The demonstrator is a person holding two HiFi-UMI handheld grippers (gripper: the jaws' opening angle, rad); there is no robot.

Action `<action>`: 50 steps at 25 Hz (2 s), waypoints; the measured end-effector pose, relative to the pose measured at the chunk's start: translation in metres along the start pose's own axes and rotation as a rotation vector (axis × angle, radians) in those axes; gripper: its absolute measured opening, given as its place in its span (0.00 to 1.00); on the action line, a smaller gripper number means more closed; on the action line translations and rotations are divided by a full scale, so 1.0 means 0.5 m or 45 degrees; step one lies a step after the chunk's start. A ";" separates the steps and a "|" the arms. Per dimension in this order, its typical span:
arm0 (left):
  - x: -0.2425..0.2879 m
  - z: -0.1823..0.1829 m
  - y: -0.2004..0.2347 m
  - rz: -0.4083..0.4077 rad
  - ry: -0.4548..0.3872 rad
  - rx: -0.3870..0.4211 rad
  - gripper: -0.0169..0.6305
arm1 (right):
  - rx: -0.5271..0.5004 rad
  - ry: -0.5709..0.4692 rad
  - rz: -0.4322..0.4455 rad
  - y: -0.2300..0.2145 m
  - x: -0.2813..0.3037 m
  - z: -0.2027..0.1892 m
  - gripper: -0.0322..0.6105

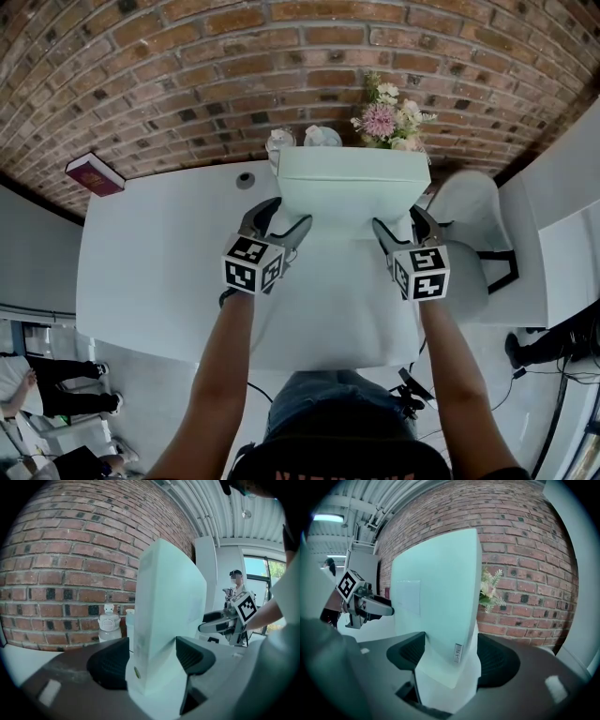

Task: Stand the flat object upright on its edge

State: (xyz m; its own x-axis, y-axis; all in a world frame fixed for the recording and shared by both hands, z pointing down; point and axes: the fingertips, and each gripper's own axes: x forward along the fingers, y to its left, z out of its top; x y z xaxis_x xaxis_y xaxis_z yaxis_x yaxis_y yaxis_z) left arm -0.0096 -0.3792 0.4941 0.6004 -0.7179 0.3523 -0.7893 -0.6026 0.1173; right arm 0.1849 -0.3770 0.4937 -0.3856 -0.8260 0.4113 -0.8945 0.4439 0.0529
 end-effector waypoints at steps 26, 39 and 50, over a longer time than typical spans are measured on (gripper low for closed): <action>-0.119 0.015 -0.091 0.162 -0.099 -0.017 0.50 | -0.006 -0.123 0.066 0.015 -0.142 0.011 0.52; -0.203 0.050 -0.161 0.285 -0.207 0.000 0.45 | -0.049 -0.254 0.099 0.028 -0.256 0.039 0.31; -0.268 0.093 -0.219 0.353 -0.304 0.048 0.03 | -0.058 -0.298 0.087 0.040 -0.334 0.060 0.05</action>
State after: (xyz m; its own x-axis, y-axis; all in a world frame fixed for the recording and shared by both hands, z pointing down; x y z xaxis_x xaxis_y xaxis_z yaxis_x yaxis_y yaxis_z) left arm 0.0021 -0.2330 0.3910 0.3807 -0.9142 0.1388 -0.9237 -0.3828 0.0117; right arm 0.2245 -0.2409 0.3987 -0.4913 -0.8493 0.1932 -0.8556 0.5121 0.0755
